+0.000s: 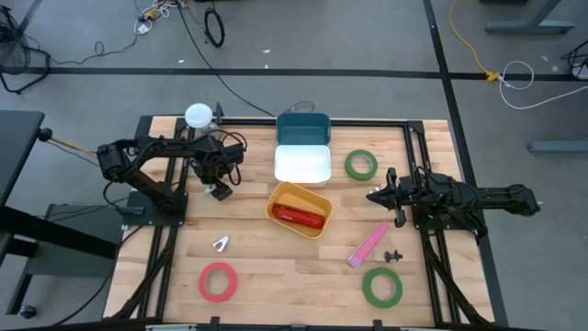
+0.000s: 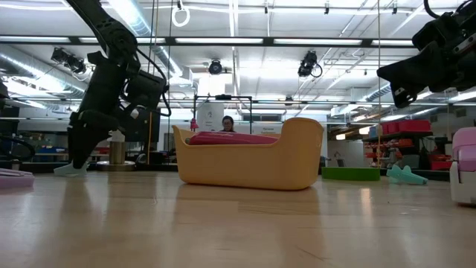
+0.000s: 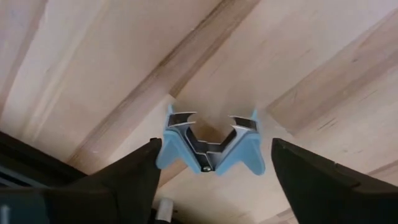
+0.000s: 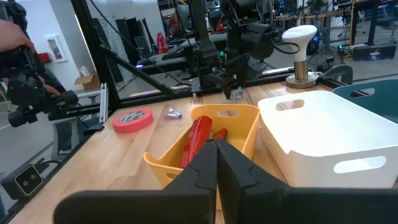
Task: Pick and place Stapler, Stapler remover, tape
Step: Put the left blue stapler remover into the blue bin
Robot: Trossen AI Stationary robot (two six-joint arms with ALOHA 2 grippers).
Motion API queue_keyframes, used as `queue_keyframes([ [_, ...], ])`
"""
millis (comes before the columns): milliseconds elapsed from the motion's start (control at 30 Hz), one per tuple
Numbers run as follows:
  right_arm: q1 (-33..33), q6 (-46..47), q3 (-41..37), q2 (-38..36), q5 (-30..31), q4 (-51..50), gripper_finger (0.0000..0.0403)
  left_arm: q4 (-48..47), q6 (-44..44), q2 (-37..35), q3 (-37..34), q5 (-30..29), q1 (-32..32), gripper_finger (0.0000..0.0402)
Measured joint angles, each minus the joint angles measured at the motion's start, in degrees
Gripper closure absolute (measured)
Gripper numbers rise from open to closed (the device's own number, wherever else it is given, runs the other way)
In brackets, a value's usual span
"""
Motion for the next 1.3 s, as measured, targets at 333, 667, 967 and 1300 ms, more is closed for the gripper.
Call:
queue_keyframes([
  [333,0.0,0.0,0.0,0.0,0.0,0.0,0.0396,0.0,0.4,0.0,0.0,-0.4,0.0,0.0183],
  [667,0.0,0.0,0.0,0.0,0.0,0.0,0.0396,0.0,0.5,0.0,0.0,-0.4,0.0,0.0235],
  [967,0.0,0.0,0.0,0.0,0.0,0.0,0.0396,0.0,0.5,0.0,0.0,-0.4,0.0,0.0260],
  [1300,0.0,0.0,0.0,0.0,0.0,0.0,0.0396,-2.8,2.2,0.0,3.3,-0.1,0.0,0.0261],
])
